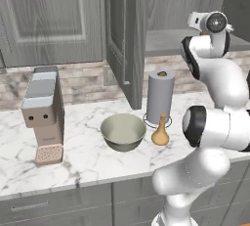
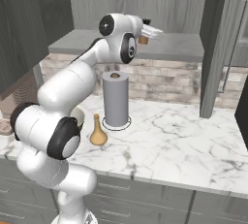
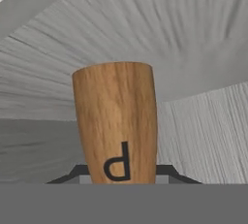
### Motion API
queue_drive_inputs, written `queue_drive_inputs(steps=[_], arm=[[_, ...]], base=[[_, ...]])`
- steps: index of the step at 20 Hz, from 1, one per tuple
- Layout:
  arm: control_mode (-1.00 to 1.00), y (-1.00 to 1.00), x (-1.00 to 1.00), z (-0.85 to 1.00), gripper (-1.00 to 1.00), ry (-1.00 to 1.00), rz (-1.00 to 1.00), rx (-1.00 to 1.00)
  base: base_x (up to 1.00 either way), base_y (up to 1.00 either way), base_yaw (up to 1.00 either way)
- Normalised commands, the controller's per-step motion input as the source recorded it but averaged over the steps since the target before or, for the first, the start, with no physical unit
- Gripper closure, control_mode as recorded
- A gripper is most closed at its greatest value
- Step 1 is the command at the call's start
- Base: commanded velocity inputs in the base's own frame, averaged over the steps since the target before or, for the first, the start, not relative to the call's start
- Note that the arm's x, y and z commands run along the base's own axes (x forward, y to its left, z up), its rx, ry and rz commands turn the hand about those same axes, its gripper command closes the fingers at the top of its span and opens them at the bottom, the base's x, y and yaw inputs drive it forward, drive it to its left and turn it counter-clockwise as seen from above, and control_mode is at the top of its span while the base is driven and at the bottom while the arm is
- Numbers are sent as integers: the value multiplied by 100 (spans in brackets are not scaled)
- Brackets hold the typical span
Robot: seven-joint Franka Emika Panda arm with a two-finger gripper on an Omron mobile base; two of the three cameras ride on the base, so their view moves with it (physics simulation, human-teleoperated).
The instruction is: Retrieve the bottle and the shaker from the cabinet and place them next to the mixing bowl on the counter. Then add garlic from the fridge to the mixing bowl.
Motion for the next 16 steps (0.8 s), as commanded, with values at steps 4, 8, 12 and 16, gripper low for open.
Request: queue_drive_inputs(steps=[4, 8, 12, 16], arm=[[-100, -4, -100, 0, 100, -9, -9, 0], [-100, 0, -100, 17, 100, 11, -2, 0], [-100, 7, -100, 36, 100, 24, 0, 0], [-100, 16, -95, 32, 100, 35, 0, -1]], base=[[0, 0, 0], [0, 0, 0], [0, 0, 0], [0, 0, 0]])
